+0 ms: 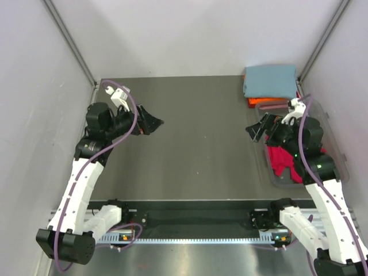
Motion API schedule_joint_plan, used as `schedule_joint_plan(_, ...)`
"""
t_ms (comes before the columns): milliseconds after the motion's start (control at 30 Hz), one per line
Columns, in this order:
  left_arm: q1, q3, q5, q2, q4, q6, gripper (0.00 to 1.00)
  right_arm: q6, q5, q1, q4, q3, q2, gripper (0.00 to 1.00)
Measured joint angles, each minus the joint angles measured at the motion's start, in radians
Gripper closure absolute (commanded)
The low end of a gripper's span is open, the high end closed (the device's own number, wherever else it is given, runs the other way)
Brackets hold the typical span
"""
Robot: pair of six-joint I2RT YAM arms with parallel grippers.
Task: Fold and stack the t-shirts
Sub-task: Reset both grippers
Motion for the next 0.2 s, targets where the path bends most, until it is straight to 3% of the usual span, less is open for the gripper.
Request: schedule_joint_plan(200,0.000,-0.022,-0.007,-0.007,0.004,0.000,0.01,-0.002,0.000,0.000,0.030,-0.018,-0.003,0.00)
